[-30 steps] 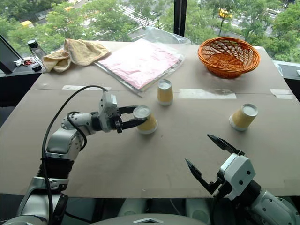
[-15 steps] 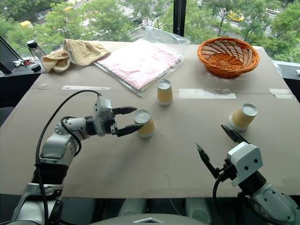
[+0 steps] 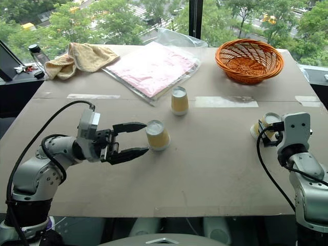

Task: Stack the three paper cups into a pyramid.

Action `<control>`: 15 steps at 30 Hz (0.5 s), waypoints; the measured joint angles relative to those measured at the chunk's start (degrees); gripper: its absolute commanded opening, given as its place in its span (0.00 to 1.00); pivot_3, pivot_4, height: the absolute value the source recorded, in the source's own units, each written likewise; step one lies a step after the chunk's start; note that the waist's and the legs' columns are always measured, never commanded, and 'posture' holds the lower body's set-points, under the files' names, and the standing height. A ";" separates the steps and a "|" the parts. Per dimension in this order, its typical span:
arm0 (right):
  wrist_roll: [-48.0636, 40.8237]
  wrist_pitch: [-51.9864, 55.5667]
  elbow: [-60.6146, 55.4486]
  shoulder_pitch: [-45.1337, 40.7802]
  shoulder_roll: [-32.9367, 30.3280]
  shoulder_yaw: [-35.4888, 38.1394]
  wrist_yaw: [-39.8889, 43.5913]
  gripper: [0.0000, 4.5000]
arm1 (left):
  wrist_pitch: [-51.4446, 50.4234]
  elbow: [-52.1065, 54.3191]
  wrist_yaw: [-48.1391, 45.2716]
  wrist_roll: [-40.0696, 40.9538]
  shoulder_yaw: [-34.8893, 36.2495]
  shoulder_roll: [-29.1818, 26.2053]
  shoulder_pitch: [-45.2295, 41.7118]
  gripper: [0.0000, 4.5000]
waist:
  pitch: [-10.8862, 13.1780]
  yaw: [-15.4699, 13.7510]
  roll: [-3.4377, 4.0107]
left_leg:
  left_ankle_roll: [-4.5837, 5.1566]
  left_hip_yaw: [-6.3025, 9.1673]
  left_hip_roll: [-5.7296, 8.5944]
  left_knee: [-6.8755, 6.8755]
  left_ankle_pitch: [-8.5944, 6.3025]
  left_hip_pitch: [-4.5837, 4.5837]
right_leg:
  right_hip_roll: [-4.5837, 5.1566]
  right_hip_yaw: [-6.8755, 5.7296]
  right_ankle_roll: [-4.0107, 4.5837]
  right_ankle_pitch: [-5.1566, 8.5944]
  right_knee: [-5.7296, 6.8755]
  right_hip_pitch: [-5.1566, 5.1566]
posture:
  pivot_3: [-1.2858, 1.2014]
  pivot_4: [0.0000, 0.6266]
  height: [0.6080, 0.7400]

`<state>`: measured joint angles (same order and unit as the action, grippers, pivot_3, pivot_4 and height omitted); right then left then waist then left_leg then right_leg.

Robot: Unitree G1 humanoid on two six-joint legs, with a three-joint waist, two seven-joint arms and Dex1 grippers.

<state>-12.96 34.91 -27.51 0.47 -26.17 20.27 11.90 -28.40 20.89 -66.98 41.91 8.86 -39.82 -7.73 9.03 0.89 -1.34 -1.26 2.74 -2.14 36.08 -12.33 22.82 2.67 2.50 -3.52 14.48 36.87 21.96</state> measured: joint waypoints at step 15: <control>-7.86 1.75 8.05 -4.73 -0.42 1.65 4.96 0.48 | 7.36 3.02 3.41 -0.47 2.87 3.66 6.17 1.00 | 0.04 0.02 0.07 | 0.01 -0.08 0.00 -0.05 -0.01 0.02 | -0.01 0.07 -0.01 0.00 -0.02 0.07 | 0.52 0.24 1.00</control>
<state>-20.82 36.66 -19.46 -4.26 -26.59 21.92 16.86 -21.04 23.91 -63.57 41.44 11.73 -36.16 -1.56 9.07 0.91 -1.26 -1.25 2.67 -2.14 36.02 -12.34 22.85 2.66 2.56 -3.53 14.48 36.85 22.03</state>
